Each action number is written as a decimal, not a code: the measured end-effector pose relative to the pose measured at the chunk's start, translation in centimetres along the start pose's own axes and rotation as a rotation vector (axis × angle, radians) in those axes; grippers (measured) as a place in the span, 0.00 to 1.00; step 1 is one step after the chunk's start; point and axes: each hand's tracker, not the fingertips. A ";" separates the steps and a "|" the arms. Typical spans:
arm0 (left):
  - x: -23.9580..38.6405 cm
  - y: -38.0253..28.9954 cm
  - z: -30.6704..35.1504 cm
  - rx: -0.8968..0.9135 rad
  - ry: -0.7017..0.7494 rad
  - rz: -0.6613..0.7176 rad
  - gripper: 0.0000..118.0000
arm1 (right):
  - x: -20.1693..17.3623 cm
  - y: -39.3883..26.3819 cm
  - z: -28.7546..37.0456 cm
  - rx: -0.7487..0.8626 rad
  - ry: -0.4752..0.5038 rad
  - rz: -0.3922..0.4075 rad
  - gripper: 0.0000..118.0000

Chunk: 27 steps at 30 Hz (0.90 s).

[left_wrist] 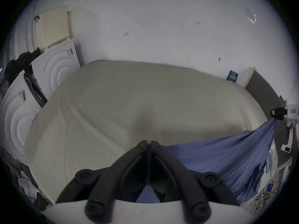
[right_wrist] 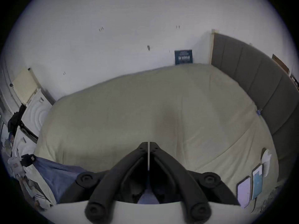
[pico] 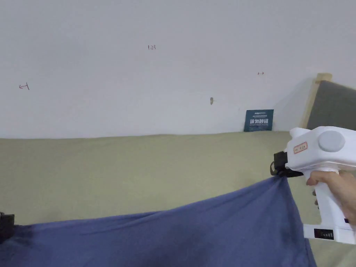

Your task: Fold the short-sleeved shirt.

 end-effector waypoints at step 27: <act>4.1 29.2 19.0 0.701 0.009 0.038 0.04 | -4.6 26.8 24.9 0.561 -0.032 -0.008 0.00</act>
